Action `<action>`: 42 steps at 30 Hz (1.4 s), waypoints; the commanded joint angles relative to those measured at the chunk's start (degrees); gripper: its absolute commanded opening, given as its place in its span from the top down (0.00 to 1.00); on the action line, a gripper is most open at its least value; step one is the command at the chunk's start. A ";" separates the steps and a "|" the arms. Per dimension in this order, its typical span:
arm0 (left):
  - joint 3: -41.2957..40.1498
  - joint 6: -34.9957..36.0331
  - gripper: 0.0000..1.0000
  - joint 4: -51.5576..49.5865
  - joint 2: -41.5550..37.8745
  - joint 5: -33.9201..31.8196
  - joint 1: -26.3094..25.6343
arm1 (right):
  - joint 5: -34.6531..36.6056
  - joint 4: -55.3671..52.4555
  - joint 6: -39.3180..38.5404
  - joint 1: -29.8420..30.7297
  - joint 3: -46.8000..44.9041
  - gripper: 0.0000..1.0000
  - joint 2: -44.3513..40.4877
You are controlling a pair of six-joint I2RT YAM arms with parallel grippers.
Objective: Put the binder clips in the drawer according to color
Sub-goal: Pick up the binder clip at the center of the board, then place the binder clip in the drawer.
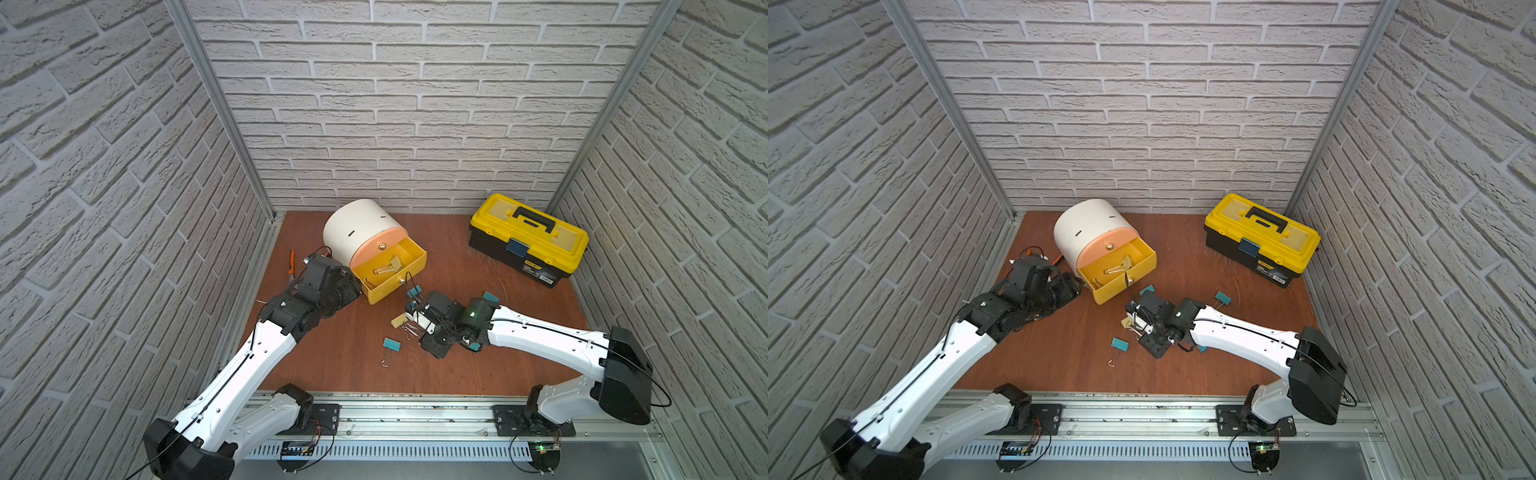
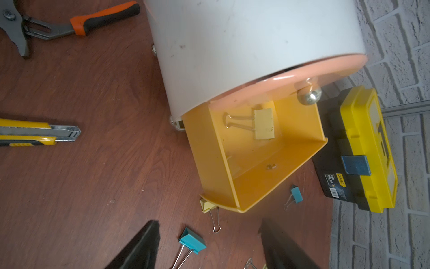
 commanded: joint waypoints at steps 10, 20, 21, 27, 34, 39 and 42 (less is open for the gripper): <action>4.44 2.70 0.26 2.02 1.75 2.08 0.73 | 3.56 -3.89 -2.36 0.30 11.09 0.54 -1.61; 8.05 4.10 0.26 3.20 5.58 6.69 3.61 | 2.56 -3.57 -4.54 -1.78 23.78 0.54 5.26; 8.60 4.30 0.26 3.27 6.22 7.45 3.95 | 2.33 -3.78 -4.71 -2.14 25.50 0.54 6.56; 10.98 4.94 0.26 3.65 9.03 10.91 7.05 | 1.28 -5.98 -6.52 -4.17 37.12 0.55 14.88; 12.48 5.10 0.26 3.90 9.45 14.36 12.80 | 0.03 -8.27 -8.44 -6.35 47.51 0.55 22.95; 13.28 5.60 0.26 3.66 9.57 15.74 14.78 | -0.96 -8.67 -8.81 -7.52 52.04 0.55 26.71; 13.08 5.46 0.26 3.56 9.26 15.84 15.25 | -1.32 -8.27 -8.72 -8.05 53.75 0.54 28.54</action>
